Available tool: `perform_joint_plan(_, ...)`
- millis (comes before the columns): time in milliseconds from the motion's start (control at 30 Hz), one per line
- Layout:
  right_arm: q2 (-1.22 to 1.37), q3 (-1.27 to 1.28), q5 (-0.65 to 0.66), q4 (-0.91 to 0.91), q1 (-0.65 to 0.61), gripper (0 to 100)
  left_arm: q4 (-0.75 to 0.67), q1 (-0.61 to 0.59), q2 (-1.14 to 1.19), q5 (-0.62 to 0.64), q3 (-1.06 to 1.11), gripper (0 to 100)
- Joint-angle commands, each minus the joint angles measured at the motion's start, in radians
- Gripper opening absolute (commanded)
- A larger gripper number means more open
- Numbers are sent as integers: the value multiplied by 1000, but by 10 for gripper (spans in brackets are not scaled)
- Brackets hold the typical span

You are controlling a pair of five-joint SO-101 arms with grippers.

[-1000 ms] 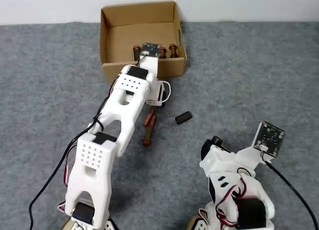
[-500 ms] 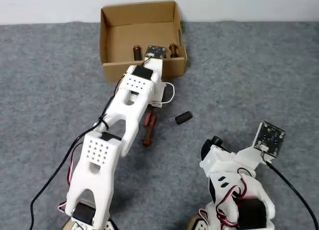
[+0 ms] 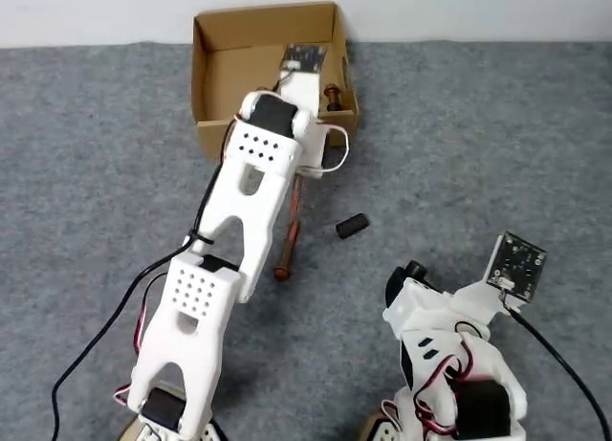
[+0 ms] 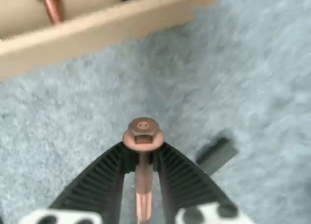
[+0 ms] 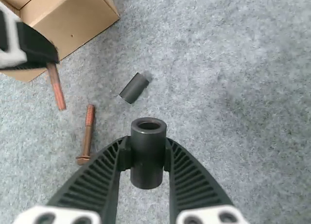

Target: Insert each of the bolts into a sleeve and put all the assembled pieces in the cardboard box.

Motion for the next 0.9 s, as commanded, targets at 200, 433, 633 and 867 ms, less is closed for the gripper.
perform_joint_plan(200,-7,-9,38,5,5,8,29,34,-466,-15,157,4)
perform_joint_plan(433,-7,-15,44,-4,-19,8,23,37,-853,-48,522,4)
perform_joint_plan(633,-7,-18,44,-50,-191,8,-104,61,-1209,-89,814,4)
perform_joint_plan(867,-7,-18,193,-202,-321,8,-331,43,-1577,-83,1250,4)
